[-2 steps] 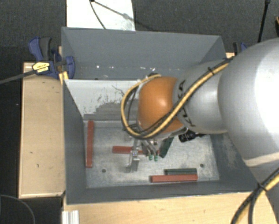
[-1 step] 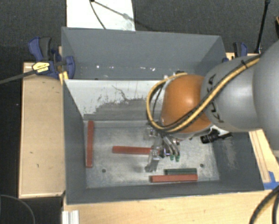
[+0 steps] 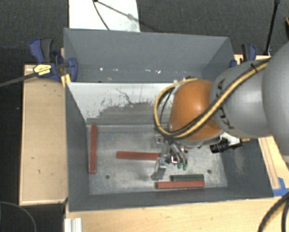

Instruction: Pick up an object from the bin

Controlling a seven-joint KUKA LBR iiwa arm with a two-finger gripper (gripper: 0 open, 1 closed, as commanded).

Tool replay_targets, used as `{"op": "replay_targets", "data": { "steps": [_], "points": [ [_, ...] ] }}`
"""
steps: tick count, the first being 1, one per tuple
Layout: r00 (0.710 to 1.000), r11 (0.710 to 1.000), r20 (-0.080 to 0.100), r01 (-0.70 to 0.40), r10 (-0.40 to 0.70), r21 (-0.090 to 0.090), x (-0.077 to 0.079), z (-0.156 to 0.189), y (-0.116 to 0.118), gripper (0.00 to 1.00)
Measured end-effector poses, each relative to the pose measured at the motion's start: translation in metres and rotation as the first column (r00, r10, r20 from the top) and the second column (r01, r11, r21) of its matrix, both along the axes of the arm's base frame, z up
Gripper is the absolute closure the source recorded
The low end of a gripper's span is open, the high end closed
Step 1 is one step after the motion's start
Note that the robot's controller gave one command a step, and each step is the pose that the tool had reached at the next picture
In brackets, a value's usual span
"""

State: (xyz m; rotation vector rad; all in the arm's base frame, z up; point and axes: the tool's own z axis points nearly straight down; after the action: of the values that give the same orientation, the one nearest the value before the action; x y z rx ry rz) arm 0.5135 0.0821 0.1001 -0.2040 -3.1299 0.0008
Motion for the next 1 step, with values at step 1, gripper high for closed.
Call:
{"op": "replay_targets", "data": {
  "steps": [1],
  "points": [
    [0.993,0.993,0.009,0.114,-0.114,0.002,0.0249,-0.0307,0.0087,0.0]
  ]
}}
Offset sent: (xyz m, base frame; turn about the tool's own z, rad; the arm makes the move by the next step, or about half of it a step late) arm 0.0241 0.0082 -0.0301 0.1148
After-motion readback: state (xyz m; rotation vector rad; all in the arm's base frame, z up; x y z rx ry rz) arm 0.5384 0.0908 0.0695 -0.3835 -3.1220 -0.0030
